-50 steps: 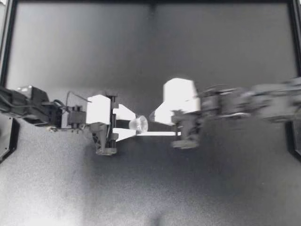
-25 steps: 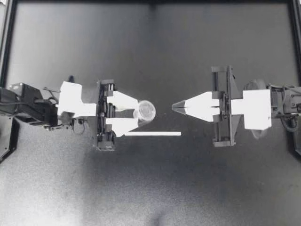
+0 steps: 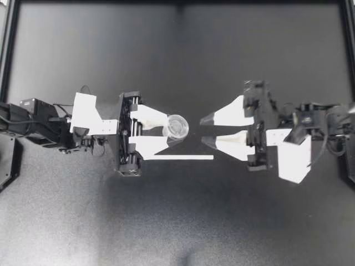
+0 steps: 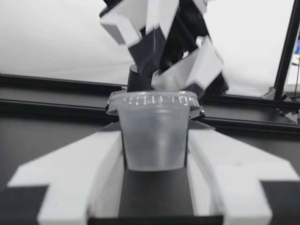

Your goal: Pick up the plastic cup and open its lid.

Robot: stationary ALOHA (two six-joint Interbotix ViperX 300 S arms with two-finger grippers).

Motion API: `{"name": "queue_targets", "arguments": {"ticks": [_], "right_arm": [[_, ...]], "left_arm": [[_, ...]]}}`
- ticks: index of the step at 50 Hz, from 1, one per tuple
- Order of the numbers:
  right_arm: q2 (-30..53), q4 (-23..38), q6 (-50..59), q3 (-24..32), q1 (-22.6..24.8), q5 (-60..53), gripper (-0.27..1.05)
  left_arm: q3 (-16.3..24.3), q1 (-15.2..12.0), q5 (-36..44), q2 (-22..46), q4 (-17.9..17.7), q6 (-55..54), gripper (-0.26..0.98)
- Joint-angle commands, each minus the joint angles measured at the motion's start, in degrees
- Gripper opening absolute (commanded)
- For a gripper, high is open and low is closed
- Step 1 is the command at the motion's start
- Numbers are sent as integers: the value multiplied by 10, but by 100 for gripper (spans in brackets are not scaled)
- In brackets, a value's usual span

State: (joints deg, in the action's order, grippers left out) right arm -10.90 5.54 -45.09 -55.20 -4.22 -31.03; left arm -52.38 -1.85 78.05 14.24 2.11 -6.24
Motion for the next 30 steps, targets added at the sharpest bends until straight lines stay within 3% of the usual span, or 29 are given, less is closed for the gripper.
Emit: {"name": "queue_targets", "arguments": {"ticks": [1,12,30], "right_arm": [[5,-4,-33,20,0,-8,53],[21,-25,-115,37,0,-18,53],[36,-36,-124,47,-1,-24,53]], "left_arm": [[10,0,3,-8,-1,-2,16],[13,0,3,-8,0,-8,16],[15,0,3,-7,6,-10,16]]}}
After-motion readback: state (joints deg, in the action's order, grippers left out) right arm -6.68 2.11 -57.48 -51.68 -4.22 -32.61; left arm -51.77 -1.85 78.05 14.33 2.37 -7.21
